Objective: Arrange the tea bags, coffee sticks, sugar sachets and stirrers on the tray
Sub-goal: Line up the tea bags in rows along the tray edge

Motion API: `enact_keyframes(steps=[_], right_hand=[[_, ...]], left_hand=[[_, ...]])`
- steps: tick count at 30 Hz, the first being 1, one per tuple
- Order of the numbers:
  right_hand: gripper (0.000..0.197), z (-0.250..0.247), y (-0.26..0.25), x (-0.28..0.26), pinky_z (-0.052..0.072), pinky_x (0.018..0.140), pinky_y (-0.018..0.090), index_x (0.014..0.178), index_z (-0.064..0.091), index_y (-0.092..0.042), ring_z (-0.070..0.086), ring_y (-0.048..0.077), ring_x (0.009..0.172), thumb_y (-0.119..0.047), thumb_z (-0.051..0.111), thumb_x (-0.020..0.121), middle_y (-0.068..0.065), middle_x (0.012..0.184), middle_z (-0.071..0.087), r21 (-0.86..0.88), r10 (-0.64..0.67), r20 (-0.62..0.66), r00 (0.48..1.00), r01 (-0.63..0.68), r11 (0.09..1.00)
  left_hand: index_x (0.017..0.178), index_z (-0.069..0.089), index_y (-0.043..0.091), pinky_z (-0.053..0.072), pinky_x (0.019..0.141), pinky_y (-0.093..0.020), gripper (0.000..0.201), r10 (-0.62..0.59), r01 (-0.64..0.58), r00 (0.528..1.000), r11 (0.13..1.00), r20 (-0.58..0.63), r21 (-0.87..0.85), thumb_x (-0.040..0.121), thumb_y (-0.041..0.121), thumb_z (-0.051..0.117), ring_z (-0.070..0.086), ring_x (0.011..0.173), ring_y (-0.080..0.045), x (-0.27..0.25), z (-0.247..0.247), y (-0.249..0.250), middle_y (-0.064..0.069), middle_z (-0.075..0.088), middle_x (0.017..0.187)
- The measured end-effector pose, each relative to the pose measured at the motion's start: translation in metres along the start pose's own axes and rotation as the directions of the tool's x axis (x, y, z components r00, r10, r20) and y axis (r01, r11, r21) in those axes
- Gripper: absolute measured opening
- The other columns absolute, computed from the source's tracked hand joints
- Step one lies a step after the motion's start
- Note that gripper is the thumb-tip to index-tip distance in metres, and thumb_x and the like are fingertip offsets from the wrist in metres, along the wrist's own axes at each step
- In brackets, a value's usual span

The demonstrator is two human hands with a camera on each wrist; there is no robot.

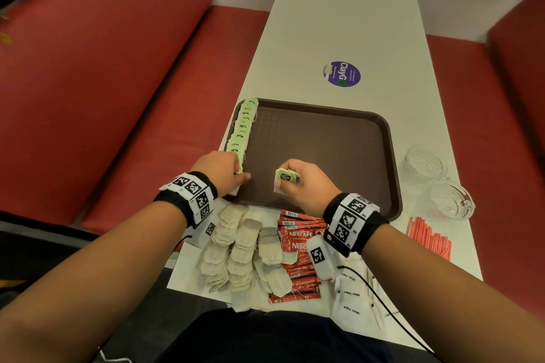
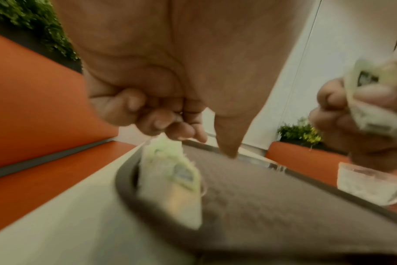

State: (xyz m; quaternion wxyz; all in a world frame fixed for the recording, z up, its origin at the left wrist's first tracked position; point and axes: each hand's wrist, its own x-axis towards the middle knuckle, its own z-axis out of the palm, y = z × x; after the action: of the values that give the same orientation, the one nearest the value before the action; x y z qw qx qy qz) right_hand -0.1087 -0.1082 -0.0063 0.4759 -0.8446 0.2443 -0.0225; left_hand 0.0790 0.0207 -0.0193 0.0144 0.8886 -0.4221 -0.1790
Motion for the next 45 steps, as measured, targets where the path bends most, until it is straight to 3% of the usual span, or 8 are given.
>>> enact_keyframes(steps=[5,8,14,19,24,32,37,45], right_hand=[[0.022,-0.007,0.004,0.000,0.049,0.062,0.025,0.090,0.055,-0.031,0.062,0.012,0.076,-0.028,0.076,0.087,-0.006,0.088,0.066,0.038,0.018,-0.096,0.995,-0.015,0.999],[0.025,-0.013,0.004,0.002,0.049,0.058,0.023,0.089,0.053,-0.031,0.062,0.011,0.074,-0.028,0.077,0.086,-0.006,0.088,0.065,0.059,0.029,-0.161,0.986,-0.019,0.998],[0.021,-0.025,0.012,0.002,0.053,0.075,0.029,0.108,0.059,-0.026,0.064,0.012,0.090,-0.037,0.069,0.092,-0.007,0.107,0.066,0.108,0.099,-0.206,0.973,-0.078,0.991],[0.011,-0.024,0.030,0.001,0.049,0.089,0.031,0.102,0.065,-0.028,0.062,0.014,0.100,-0.037,0.063,0.096,-0.005,0.109,0.068,-0.131,0.159,0.015,0.987,-0.156,0.979],[0.017,-0.019,0.038,-0.001,0.050,0.087,0.031,0.103,0.071,-0.025,0.063,0.016,0.101,-0.036,0.059,0.098,-0.002,0.109,0.070,-0.275,0.227,0.204,0.952,-0.167,0.947],[0.022,-0.026,0.043,0.005,0.051,0.084,0.029,0.109,0.073,-0.025,0.064,0.013,0.098,-0.037,0.057,0.099,-0.004,0.108,0.070,-0.273,0.262,0.284,0.922,-0.184,0.944],[0.020,-0.026,0.045,0.005,0.046,0.076,0.023,0.107,0.072,-0.027,0.063,0.010,0.096,-0.037,0.057,0.099,-0.005,0.109,0.070,-0.267,0.245,0.301,0.921,-0.165,0.949],[0.017,-0.026,0.042,0.005,0.054,0.081,0.030,0.110,0.068,-0.026,0.066,0.014,0.093,-0.029,0.055,0.099,-0.004,0.105,0.070,-0.247,0.267,0.311,0.912,-0.194,0.950]], left_hand=[[0.095,0.069,0.029,0.053,0.075,-0.025,0.019,0.353,-0.321,0.935,0.787,-0.042,-0.527,0.087,0.046,0.070,0.064,0.079,-0.009,-0.015,-0.024,0.029,0.008,0.070,0.084],[0.093,0.071,0.028,0.053,0.074,-0.024,0.019,0.432,-0.355,0.901,0.772,0.025,-0.527,0.080,0.038,0.079,0.065,0.078,-0.008,-0.014,-0.026,0.043,0.008,0.070,0.081],[0.085,0.071,0.026,0.042,0.065,-0.019,0.009,0.281,-0.298,0.953,0.808,-0.112,-0.509,0.085,0.033,0.077,0.056,0.065,0.000,0.021,-0.030,0.043,0.012,0.066,0.073],[0.090,0.073,0.027,0.041,0.061,-0.018,0.010,-0.044,-0.072,0.968,0.893,-0.246,-0.445,0.084,0.035,0.077,0.057,0.070,0.001,0.094,-0.056,0.018,0.015,0.065,0.080],[0.093,0.068,0.027,0.048,0.075,-0.025,0.025,-0.167,0.077,0.968,0.906,-0.185,-0.416,0.075,0.034,0.085,0.063,0.088,-0.013,0.152,-0.062,0.011,0.004,0.069,0.101],[0.100,0.072,0.007,0.055,0.090,-0.040,0.031,-0.164,0.149,0.982,0.978,-0.095,-0.143,0.081,0.031,0.078,0.067,0.100,-0.029,0.191,-0.049,0.032,-0.009,0.071,0.104],[0.098,0.075,0.015,0.056,0.090,-0.038,0.015,-0.111,0.102,0.989,0.990,-0.100,-0.093,0.084,0.020,0.071,0.066,0.100,-0.027,0.195,-0.046,0.037,-0.006,0.072,0.105],[0.097,0.078,0.019,0.056,0.089,-0.040,0.021,-0.054,0.053,0.998,0.998,0.031,0.034,0.085,0.036,0.072,0.065,0.100,-0.028,0.191,-0.044,0.040,-0.001,0.074,0.102]])
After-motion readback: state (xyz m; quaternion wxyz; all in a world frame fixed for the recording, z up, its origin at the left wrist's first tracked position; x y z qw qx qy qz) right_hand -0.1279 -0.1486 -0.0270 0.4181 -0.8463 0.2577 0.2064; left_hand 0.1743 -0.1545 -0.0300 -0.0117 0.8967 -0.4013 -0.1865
